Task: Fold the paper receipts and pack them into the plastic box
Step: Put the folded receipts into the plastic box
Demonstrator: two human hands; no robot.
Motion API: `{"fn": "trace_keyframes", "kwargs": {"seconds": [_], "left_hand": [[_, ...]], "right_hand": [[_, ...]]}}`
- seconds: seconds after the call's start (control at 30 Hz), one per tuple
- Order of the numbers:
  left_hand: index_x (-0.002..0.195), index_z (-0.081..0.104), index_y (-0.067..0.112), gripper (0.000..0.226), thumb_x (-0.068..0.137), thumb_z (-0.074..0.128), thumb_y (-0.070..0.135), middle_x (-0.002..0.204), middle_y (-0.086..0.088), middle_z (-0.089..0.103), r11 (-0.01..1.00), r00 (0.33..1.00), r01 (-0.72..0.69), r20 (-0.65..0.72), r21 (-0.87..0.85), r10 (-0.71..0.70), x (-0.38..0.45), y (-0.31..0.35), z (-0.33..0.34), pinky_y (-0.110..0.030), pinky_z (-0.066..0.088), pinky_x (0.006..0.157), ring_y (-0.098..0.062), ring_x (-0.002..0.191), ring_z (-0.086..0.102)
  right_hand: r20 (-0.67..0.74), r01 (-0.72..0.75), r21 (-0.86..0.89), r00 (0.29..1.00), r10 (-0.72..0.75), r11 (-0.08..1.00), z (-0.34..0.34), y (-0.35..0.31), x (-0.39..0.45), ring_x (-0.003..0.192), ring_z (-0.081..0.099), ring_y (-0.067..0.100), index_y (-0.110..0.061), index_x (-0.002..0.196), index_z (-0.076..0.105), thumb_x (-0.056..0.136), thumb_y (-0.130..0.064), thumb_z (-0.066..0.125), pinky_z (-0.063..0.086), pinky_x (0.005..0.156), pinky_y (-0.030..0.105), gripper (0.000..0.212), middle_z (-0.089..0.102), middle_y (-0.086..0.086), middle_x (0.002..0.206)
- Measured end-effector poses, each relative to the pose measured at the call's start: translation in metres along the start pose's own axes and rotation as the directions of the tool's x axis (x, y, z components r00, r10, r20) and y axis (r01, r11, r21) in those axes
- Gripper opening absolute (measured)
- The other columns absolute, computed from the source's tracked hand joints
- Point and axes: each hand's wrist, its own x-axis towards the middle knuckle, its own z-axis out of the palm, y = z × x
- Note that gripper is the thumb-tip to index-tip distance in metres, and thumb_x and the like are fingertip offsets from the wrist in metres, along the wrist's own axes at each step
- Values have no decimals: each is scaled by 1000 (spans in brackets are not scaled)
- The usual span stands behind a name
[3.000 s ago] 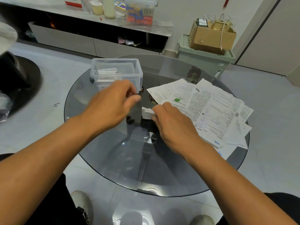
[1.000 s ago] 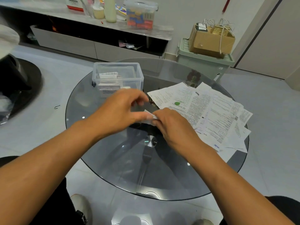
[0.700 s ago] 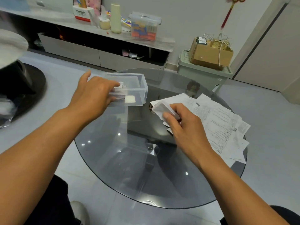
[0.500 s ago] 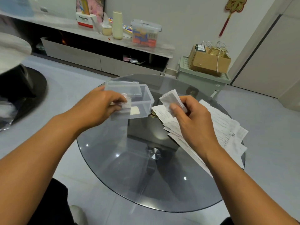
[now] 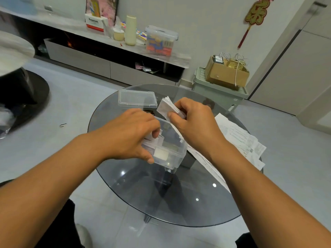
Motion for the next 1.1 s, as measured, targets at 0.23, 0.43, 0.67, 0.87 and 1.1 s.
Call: {"fn": "trace_keyframes", "kwargs": {"seconds": [0.23, 0.43, 0.67, 0.87, 1.1], "left_hand": [[132, 38, 34, 85, 67, 72, 77, 131, 15, 50, 986, 993, 62, 95, 155, -77, 10, 6, 15, -37, 17, 118, -13, 123, 45], [142, 37, 27, 95, 68, 68, 78, 131, 7, 47, 966, 987, 102, 99, 236, -128, 18, 3, 18, -39, 22, 117, -17, 126, 43], [133, 57, 29, 68, 77, 71, 66, 129, 5, 42, 970, 978, 107, 150, 220, -142, 20, 4, 16, -32, 36, 97, -17, 118, 38], [130, 61, 27, 54, 82, 74, 50, 126, 7, 55, 978, 970, 102, 202, 180, -138, 18, 2, 12, -37, 47, 97, -17, 118, 47], [120, 63, 34, 43, 81, 80, 31, 111, 7, 62, 987, 971, 158, 182, -10, -154, 13, -6, 13, -36, 54, 83, -18, 104, 60]], "right_hand": [[73, -111, 22, 991, 109, 994, 5, 11, -10, 74, 70, 17, -25, 89, 60, 98, -33, 61, 61, 73, 46, 12, 69, -5, 81], [87, -128, 42, 988, 124, 991, 1, 11, -8, 72, 73, 22, -20, 84, 64, 96, -28, 65, 62, 73, 46, 14, 72, 0, 73], [144, 34, -233, 990, 0, 972, 4, 0, -2, 72, 63, 28, -12, 80, 68, 95, -26, 65, 53, 63, 38, 21, 62, 4, 69], [265, 251, -579, 958, -113, 776, 21, -15, 9, 71, 49, 31, -16, 82, 52, 100, -18, 56, 31, 59, 33, 18, 36, 0, 65], [398, 269, -559, 917, -32, 785, 42, -24, 23, 86, 60, 34, -11, 98, 68, 98, -11, 59, 38, 68, 34, 9, 61, 11, 94]]}}
